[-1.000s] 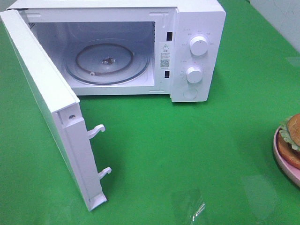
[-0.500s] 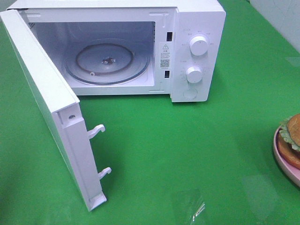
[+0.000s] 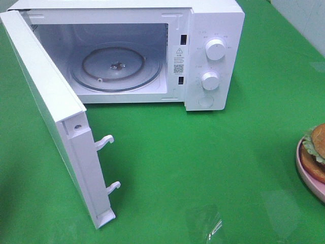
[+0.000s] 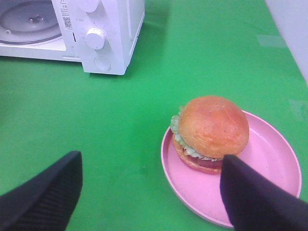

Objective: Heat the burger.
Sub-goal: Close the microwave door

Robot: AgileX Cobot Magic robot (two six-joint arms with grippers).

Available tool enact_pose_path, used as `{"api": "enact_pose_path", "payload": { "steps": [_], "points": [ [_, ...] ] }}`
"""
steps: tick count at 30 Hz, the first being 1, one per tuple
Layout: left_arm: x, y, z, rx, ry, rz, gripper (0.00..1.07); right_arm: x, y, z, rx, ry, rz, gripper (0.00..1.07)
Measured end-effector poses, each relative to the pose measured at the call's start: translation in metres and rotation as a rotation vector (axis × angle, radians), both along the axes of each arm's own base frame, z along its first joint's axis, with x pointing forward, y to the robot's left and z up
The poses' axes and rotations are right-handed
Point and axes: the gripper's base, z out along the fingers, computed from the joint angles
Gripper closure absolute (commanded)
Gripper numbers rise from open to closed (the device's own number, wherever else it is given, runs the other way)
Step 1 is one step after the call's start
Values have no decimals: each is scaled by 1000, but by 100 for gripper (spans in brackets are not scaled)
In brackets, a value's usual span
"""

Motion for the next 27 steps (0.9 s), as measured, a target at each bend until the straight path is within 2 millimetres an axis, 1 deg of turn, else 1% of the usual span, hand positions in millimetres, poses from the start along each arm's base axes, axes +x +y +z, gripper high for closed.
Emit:
{"api": "enact_pose_path", "payload": {
  "steps": [2, 3, 4, 5, 6, 7, 8, 9, 11, 12, 13, 14, 15, 16, 17, 18, 19, 20, 22, 23, 24, 25, 26, 27],
  "points": [
    [15, 1, -6, 2, -40, 15, 107, 0, 0, 0, 0, 0, 0, 32],
    [15, 1, -6, 2, -40, 15, 107, 0, 0, 0, 0, 0, 0, 32],
    [24, 1, -9, -4, -67, 26, 107, 0, 0, 0, 0, 0, 0, 32],
    [24, 1, -9, -4, -67, 26, 107, 0, 0, 0, 0, 0, 0, 32],
    [32, 2, -11, -17, -86, 38, 107, 0, 0, 0, 0, 0, 0, 32],
    [32, 2, -11, -17, -86, 38, 107, 0, 0, 0, 0, 0, 0, 32],
    [40, 2, -14, -37, -104, 52, 107, 0, 0, 0, 0, 0, 0, 32],
    [40, 2, -14, -37, -104, 52, 107, 0, 0, 0, 0, 0, 0, 32],
    [52, 1, -21, -50, -115, 50, 107, 0, 0, 0, 0, 0, 0, 32],
    [52, 1, -21, -50, -115, 50, 107, 0, 0, 0, 0, 0, 0, 32],
    [58, -3, -26, -55, -122, 26, 107, 0, 0, 0, 0, 0, 0, 32],
    [58, -3, -26, -55, -122, 26, 107, 0, 0, 0, 0, 0, 0, 32],
    [64, -10, -30, -61, -136, -16, 107, 0, 0, 0, 0, 0, 0, 32],
    [64, -10, -30, -61, -136, -16, 107, 0, 0, 0, 0, 0, 0, 32],
    [69, -17, -33, -71, -156, -64, 107, 0, 0, 0, 0, 0, 0, 32],
    [69, -17, -33, -71, -156, -64, 107, 0, 0, 0, 0, 0, 0, 32],
    [74, -24, -38, -79, -161, -103, 107, 0, 0, 0, 0, 0, 0, 32],
    [74, -24, -38, -79, -161, -103, 107, 0, 0, 0, 0, 0, 0, 32],
    [78, -29, -46, -85, -142, -132, 107, 0, 0, 0, 0, 0, 0, 32],
    [78, -29, -46, -85, -142, -132, 107, 0, 0, 0, 0, 0, 0, 32],
    [80, -34, -50, -87, -127, -151, 107, 0, 0, 0, 0, 0, 0, 32],
    [80, -34, -50, -87, -127, -151, 107, 0, 0, 0, 0, 0, 0, 32],
    [81, -40, -55, -83, -111, -181, 107, 0, 0, 0, 0, 0, 0, 32],
    [81, -40, -55, -83, -111, -181, 107, 0, 0, 0, 0, 0, 0, 32]
  ]
}}
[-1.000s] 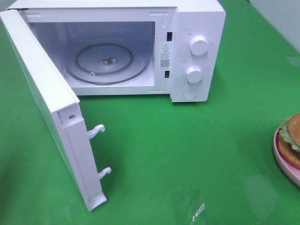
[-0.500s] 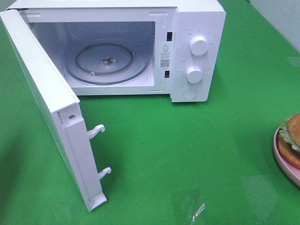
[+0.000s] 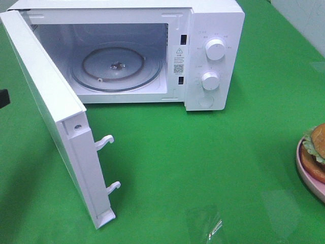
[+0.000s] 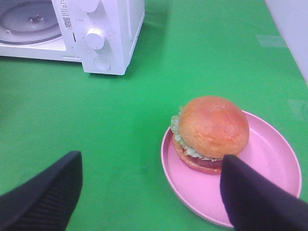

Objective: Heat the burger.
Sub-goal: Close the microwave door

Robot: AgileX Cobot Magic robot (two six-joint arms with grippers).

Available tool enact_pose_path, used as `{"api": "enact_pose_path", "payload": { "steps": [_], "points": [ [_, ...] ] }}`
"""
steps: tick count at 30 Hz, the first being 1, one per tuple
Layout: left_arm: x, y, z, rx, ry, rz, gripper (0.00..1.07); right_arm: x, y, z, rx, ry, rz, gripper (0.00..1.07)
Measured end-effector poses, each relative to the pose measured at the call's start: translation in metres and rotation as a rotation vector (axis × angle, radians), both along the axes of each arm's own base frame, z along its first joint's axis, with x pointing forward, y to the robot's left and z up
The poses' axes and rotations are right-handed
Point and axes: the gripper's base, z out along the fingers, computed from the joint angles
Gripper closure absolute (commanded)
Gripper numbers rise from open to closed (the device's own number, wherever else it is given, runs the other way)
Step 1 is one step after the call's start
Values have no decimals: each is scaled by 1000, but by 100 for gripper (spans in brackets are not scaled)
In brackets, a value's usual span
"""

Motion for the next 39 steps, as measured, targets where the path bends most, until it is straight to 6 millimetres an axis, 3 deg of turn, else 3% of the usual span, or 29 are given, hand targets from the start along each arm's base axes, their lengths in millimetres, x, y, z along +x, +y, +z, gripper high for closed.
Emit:
{"api": "enact_pose_path", "payload": {
  "steps": [5, 22, 31, 39],
  "points": [
    [10, -20, -6, 13, 19, -83, 107, 0, 0, 0, 0, 0, 0, 32],
    [26, -58, -26, -3, 52, -193, 107, 0, 0, 0, 0, 0, 0, 32],
    [51, -84, -25, -32, 35, -217, 107, 0, 0, 0, 0, 0, 0, 32],
    [86, -113, -20, -56, -14, -243, 107, 0, 0, 0, 0, 0, 0, 32]
  ]
}}
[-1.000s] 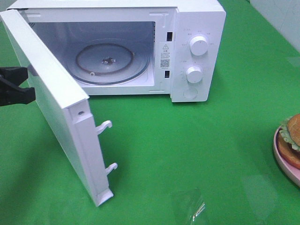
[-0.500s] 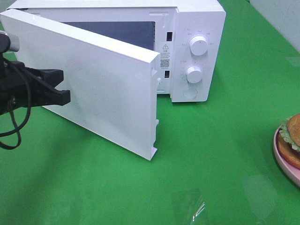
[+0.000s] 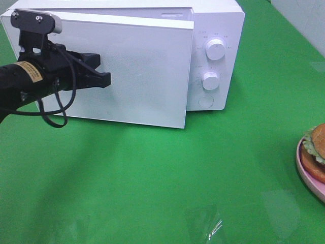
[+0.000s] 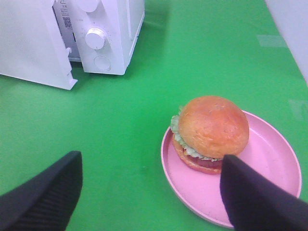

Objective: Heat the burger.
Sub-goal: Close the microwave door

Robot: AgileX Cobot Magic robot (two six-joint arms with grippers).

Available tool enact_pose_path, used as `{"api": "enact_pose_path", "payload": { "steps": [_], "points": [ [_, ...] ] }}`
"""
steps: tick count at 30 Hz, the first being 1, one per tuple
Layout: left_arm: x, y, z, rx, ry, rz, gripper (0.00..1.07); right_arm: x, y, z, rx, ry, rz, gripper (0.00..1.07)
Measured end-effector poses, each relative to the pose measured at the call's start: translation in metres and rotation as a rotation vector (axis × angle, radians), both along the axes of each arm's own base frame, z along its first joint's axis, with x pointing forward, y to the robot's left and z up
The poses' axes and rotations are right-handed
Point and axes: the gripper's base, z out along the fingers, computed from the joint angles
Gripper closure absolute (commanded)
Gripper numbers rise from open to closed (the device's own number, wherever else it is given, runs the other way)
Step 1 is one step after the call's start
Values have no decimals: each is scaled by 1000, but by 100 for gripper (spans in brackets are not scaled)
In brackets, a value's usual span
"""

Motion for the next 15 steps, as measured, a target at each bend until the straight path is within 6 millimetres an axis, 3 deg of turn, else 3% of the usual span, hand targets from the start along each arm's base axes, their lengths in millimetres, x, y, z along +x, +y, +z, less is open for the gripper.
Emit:
{"api": "enact_pose_path", "payload": {
  "steps": [3, 15],
  "points": [
    [14, -10, -1, -11, -14, 0, 107, 0, 0, 0, 0, 0, 0, 32],
    [37, -37, -7, 16, -26, -64, 107, 0, 0, 0, 0, 0, 0, 32]
  ]
}}
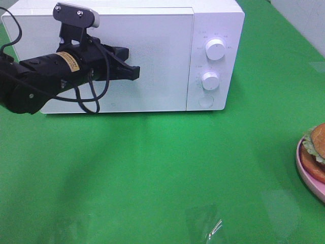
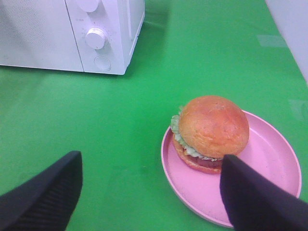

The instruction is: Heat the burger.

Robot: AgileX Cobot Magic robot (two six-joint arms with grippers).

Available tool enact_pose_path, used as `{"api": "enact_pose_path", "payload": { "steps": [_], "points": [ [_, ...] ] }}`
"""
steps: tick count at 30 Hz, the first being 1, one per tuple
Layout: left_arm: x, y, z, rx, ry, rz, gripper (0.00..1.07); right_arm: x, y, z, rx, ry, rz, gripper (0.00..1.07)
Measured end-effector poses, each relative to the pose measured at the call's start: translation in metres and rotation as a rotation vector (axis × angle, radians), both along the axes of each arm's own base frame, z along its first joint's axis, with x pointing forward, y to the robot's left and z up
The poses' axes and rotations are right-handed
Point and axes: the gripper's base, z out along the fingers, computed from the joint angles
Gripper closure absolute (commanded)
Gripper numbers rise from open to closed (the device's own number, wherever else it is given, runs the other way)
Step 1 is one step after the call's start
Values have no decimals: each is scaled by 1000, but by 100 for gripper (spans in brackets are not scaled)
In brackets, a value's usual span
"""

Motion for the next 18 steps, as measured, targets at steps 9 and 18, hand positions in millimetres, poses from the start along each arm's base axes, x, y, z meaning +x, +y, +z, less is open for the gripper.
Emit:
{"api": "enact_pose_path", "payload": {
  "steps": [9, 18],
  "points": [
    [5, -13, -2, 42, -13, -30, 107, 0, 0, 0, 0, 0, 0, 32],
    [-17, -2, 22, 13, 104, 44, 107, 0, 0, 0, 0, 0, 0, 32]
  ]
}}
